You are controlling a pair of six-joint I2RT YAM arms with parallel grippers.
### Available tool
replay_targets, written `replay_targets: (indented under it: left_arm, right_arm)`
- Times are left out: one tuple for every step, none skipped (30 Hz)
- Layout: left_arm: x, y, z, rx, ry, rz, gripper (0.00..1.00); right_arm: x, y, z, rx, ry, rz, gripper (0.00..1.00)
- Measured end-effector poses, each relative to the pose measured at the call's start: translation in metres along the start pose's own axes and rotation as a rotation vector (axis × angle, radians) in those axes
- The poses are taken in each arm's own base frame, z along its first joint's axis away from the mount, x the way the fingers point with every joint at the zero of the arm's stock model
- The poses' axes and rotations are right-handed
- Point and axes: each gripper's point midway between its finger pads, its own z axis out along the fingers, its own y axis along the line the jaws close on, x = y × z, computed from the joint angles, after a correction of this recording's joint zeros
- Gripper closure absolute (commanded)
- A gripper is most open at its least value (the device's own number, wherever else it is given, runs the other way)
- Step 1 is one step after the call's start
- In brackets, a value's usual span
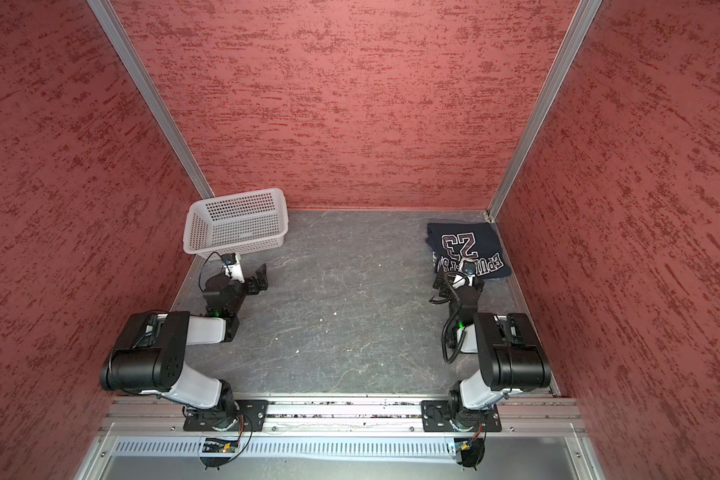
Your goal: Fold and stack the tank tops
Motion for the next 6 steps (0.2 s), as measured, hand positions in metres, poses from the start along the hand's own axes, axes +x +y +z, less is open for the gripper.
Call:
replay_targets:
  left_arm:
    - [0.0000,0.0000,0.0000,0.000,0.000,0.000,0.00]
    - [0.0000,0.0000,0.0000,0.000,0.000,0.000,0.00]
    - [0.0000,0.0001,0.0000,0.000,0.000,0.000,0.00]
    - [0.0000,-0.0002,0.0000,0.000,0.000,0.000,0.00]
    - [0.0002,-0.0005,0.0000,0.001,0.001,0.000,0.00]
    - [0.0002,-0.0007,0.0000,0.001,0.001,0.000,0.00]
  right_arm:
    - [0.0000,0.0000,0.0000,0.000,0.000,0.000,0.01]
    - [0.0000,0.0000,0.0000,0.000,0.000,0.000,0.01]
    - [0.0000,0.0000,0.0000,0.000,0.000,0.000,0.01]
    - [0.0000,0.0000,0.0000,0.000,0.000,0.000,0.01]
    - [0.0000,0.0000,0.0000,0.000,0.000,0.000,0.01]
    - [0.0000,0.0000,0.0000,0.000,0.000,0.000,0.01]
